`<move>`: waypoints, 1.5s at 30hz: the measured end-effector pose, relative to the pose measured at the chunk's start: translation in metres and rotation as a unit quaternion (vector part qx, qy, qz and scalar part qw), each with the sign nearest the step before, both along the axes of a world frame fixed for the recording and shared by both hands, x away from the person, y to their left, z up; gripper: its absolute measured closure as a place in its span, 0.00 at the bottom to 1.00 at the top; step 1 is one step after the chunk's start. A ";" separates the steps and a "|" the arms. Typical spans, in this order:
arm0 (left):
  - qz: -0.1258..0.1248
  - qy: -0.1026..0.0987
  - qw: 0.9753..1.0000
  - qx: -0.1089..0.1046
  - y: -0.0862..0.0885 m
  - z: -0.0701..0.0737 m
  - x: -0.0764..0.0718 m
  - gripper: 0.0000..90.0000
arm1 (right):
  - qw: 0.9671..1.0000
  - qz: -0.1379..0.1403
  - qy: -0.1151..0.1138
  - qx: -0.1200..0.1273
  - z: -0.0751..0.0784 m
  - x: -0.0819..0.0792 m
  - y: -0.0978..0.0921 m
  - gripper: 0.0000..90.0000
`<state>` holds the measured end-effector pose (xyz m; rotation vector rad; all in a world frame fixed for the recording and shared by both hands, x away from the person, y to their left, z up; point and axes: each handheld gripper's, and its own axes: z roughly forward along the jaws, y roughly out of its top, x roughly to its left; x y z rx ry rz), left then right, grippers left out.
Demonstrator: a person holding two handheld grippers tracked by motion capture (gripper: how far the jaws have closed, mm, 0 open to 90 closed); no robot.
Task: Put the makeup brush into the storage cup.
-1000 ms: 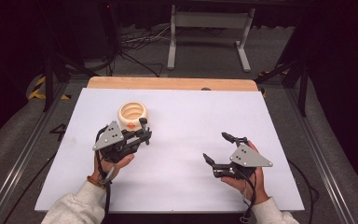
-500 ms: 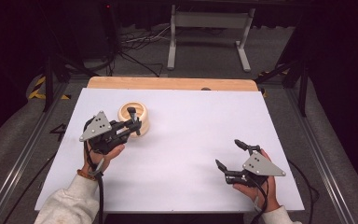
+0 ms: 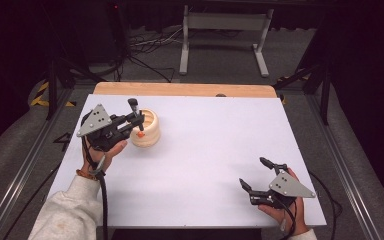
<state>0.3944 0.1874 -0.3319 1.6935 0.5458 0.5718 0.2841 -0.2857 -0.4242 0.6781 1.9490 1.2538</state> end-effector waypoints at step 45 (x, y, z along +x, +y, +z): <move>0.057 0.044 0.997 0.013 0.000 -0.020 0.087 0.88 | 1.000 -0.013 0.017 0.000 -0.006 -0.007 -0.019 0.14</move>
